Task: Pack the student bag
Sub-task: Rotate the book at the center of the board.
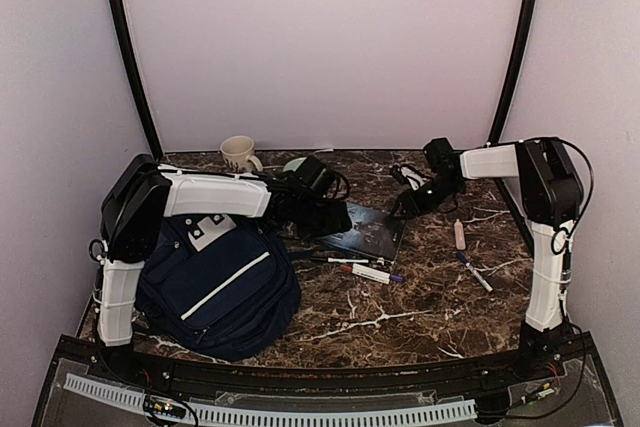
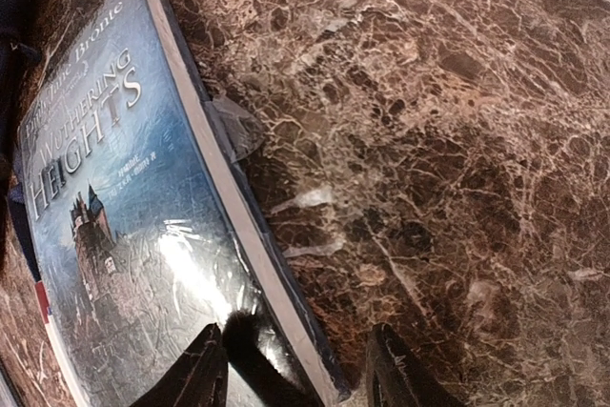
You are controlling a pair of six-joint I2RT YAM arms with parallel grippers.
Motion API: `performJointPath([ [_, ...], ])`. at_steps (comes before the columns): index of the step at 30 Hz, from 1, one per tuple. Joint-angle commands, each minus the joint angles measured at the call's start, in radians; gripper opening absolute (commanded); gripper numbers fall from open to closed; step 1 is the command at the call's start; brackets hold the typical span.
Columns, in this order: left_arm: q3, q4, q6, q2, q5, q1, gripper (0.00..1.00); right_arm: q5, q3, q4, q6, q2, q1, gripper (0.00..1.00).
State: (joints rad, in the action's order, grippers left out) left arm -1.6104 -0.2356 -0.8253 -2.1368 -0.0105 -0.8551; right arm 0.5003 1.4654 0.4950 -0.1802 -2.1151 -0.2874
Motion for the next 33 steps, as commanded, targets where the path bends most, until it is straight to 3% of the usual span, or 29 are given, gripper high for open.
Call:
performJointPath([
  [1, 0.046, -0.014, -0.16, 0.044, -0.051, 0.008, 0.7, -0.023, -0.035, 0.004, 0.009, 0.022, 0.001, 0.49],
  [5, 0.12, 0.035, -0.204, 0.063, -0.069, 0.008, 0.71, -0.017, -0.035, 0.007, 0.016, 0.02, 0.002, 0.48],
  [16, 0.151, 0.056, -0.281, 0.077, -0.031, -0.013, 0.7, -0.013, -0.06, 0.017, 0.018, 0.031, 0.001, 0.45],
  [23, 0.249, 0.109, -0.291, 0.143, -0.093, -0.019, 0.7, -0.035, -0.081, 0.023, 0.018, 0.014, 0.001, 0.32],
  [33, 0.176, 0.175, -0.283, 0.029, -0.066, -0.012, 0.7, -0.029, -0.112, 0.055, 0.012, 0.034, 0.002, 0.31],
])
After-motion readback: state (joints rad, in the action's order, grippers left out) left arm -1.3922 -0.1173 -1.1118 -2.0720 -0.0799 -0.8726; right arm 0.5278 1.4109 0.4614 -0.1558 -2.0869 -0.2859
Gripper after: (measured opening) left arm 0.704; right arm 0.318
